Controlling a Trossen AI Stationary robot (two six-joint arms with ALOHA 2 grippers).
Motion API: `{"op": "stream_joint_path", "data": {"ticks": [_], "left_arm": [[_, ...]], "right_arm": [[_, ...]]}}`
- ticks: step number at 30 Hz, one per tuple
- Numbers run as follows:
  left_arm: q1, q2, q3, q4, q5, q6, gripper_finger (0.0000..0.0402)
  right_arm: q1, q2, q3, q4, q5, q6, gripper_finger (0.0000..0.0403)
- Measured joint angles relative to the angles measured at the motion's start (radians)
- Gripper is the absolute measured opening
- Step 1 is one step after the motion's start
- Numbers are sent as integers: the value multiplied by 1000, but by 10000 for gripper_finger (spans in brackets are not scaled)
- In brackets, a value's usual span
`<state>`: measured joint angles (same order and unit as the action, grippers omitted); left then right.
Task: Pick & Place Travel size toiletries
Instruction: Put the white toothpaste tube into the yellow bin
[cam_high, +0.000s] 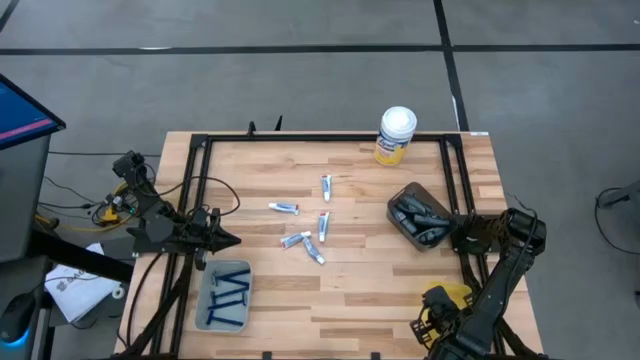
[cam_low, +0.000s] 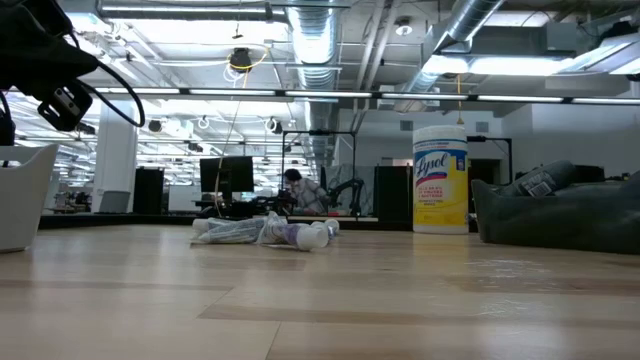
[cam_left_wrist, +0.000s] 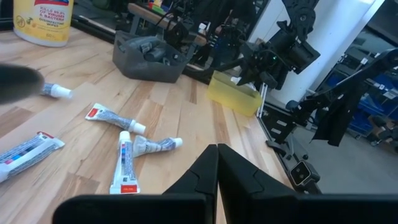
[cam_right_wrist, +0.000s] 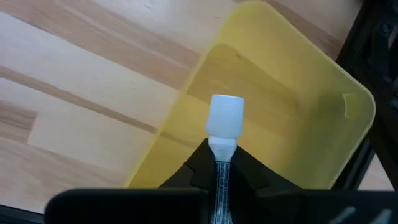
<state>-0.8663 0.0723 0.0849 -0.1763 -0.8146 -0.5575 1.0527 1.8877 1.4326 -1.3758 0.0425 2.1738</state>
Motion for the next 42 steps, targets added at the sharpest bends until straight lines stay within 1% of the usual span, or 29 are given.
{"op": "stream_joint_path", "data": {"ticks": [4, 9, 14, 18, 24, 27, 31, 34, 42], "left_arm": [[0, 0, 0, 2, 0, 0, 1], [0, 0, 0, 6, 0, 0, 1], [0, 0, 0, 8, 0, 0, 1], [0, 0, 0, 11, 0, 0, 1], [0, 0, 0, 17, 0, 0, 1], [0, 0, 0, 20, 0, 0, 1], [0, 0, 0, 21, 0, 0, 1], [0, 0, 0, 22, 0, 0, 1], [0, 0, 0, 24, 0, 0, 1]], "right_arm": [[0, -1, -27, 14, 14, 0, 17], [0, -1, -73, 75, 13, 0, 17], [0, -2, -75, 66, 14, 0, 23], [0, -3, -74, 73, 13, 0, 59], [0, -3, -50, 59, 16, -6, 142], [0, -3, -34, 34, 39, -11, 185], [1, -5, -6, -11, 45, -11, 230], [0, -16, 15, -24, 74, -34, 246], [1, -107, 39, -29, 282, -37, 248]]}}
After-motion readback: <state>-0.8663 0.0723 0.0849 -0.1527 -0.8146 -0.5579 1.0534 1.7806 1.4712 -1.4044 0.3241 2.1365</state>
